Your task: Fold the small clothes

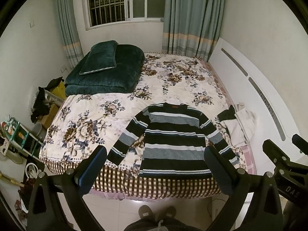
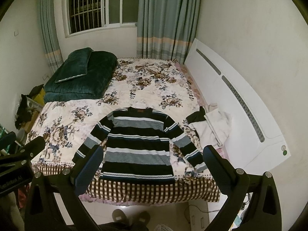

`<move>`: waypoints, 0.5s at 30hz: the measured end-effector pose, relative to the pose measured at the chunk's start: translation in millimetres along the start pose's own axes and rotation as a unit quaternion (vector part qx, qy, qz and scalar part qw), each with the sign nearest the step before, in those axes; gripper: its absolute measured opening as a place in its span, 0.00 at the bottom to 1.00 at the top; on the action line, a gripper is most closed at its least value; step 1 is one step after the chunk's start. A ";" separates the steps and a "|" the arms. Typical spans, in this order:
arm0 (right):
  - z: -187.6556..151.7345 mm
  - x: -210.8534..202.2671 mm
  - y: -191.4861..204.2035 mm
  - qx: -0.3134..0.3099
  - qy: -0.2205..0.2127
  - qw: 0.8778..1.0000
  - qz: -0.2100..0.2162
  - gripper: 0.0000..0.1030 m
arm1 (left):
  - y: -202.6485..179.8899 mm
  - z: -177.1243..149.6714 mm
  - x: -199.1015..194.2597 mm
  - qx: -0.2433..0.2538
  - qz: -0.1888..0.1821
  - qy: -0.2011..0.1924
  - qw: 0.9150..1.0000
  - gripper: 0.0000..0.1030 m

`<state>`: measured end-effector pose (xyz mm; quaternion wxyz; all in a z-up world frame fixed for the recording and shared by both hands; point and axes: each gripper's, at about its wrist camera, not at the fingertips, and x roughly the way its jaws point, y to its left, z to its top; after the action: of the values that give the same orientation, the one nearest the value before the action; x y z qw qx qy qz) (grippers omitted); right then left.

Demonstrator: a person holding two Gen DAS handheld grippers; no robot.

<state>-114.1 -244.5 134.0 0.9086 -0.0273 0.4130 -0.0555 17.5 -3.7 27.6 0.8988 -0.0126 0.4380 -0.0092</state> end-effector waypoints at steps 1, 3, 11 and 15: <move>1.4 -0.6 0.1 0.001 0.000 1.000 0.001 1.00 | -1.0 3.3 -0.9 0.000 0.001 0.000 1.000 1.00; 0.5 -0.7 3.2 -0.001 -0.001 1.000 -0.001 1.00 | -0.7 2.7 -0.7 0.000 0.000 0.000 1.000 1.00; 0.4 -0.6 0.2 0.000 -0.001 1.000 0.000 1.00 | -0.5 3.0 -1.7 0.000 0.001 -0.002 1.000 1.00; 3.1 -2.5 -5.8 0.000 -0.001 1.000 0.000 1.00 | 0.2 4.2 -2.3 0.000 0.000 -0.003 1.000 1.00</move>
<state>-113.8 -250.0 138.5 0.9092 -0.0274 0.4118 -0.0553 19.4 -3.4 32.1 0.9001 -0.0124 0.4355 -0.0087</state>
